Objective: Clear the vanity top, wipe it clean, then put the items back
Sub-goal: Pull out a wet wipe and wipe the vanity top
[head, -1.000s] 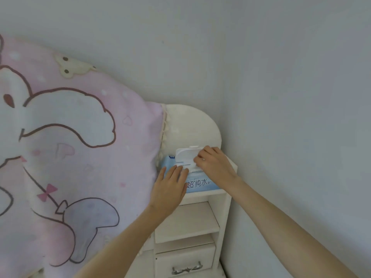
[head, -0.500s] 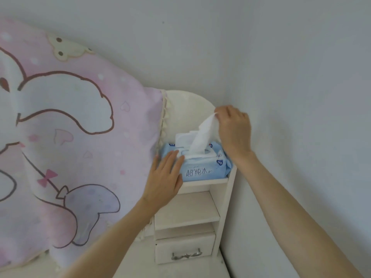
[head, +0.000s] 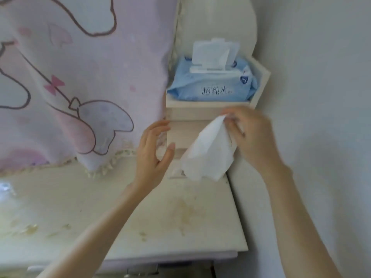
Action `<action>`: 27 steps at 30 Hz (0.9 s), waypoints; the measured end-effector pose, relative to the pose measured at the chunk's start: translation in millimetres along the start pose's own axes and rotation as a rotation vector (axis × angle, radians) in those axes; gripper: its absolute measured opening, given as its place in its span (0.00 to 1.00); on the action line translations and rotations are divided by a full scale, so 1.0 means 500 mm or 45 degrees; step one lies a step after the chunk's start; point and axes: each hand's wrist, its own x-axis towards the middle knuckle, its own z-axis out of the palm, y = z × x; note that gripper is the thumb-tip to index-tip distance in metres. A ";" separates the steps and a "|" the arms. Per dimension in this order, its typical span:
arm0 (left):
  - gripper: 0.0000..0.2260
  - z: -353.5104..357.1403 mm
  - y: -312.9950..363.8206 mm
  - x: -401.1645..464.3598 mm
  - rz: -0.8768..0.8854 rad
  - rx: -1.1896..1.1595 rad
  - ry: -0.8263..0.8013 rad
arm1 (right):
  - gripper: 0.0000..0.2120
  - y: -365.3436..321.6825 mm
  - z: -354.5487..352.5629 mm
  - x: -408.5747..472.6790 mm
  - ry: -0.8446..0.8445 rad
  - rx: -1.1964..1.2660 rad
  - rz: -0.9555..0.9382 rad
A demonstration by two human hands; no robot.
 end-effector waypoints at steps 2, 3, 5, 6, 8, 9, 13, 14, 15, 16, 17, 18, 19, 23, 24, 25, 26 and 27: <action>0.18 0.020 -0.016 -0.052 -0.137 -0.112 -0.238 | 0.10 0.024 0.067 -0.084 -0.246 0.111 0.131; 0.19 0.033 -0.029 -0.074 -0.236 -0.174 -0.380 | 0.09 0.034 0.095 -0.121 -0.342 0.161 0.197; 0.21 0.062 -0.060 -0.113 -0.430 -0.236 -0.615 | 0.08 0.052 0.136 -0.174 -0.462 0.229 0.316; 0.21 0.076 -0.080 -0.131 -0.486 -0.206 -0.676 | 0.08 0.059 0.151 -0.191 -0.492 0.250 0.364; 0.19 0.097 -0.116 -0.157 -0.528 -0.112 -0.726 | 0.08 0.071 0.173 -0.208 -0.521 0.272 0.436; 0.15 0.105 -0.129 -0.164 -0.516 -0.065 -0.747 | 0.08 0.078 0.182 -0.211 -0.529 0.281 0.454; 0.03 0.132 -0.165 -0.155 -0.383 0.136 -0.743 | 0.07 0.112 0.200 -0.199 -0.558 0.238 0.460; 0.06 0.136 -0.168 -0.147 -0.383 0.131 -0.727 | 0.07 0.121 0.203 -0.193 -0.556 0.219 0.458; 0.10 0.140 -0.168 -0.138 -0.404 0.098 -0.743 | 0.06 0.128 0.205 -0.186 -0.546 0.201 0.454; 0.13 0.144 -0.167 -0.130 -0.453 0.049 -0.788 | 0.06 0.133 0.205 -0.179 -0.535 0.182 0.446; 0.16 0.150 -0.166 -0.125 -0.499 0.031 -0.843 | 0.05 0.138 0.206 -0.173 -0.519 0.164 0.432; 0.16 0.157 -0.165 -0.121 -0.498 0.065 -0.872 | 0.04 0.141 0.207 -0.167 -0.500 0.149 0.413; 0.15 0.165 -0.168 -0.120 -0.443 0.137 -0.860 | 0.03 0.143 0.207 -0.162 -0.480 0.143 0.400; 0.08 0.182 -0.179 -0.097 -0.270 0.295 -0.606 | 0.05 0.154 0.197 -0.149 -0.469 0.111 0.425; 0.10 0.182 -0.182 -0.087 -0.265 0.309 -0.563 | 0.05 0.157 0.193 -0.148 -0.466 0.064 0.403; 0.11 0.179 -0.186 -0.078 -0.246 0.320 -0.523 | 0.05 0.162 0.191 -0.148 -0.454 0.005 0.364; 0.11 0.172 -0.188 -0.071 -0.209 0.340 -0.495 | 0.05 0.165 0.189 -0.149 -0.445 -0.058 0.320; 0.12 0.164 -0.190 -0.067 -0.148 0.373 -0.473 | 0.05 0.167 0.186 -0.150 -0.437 -0.111 0.274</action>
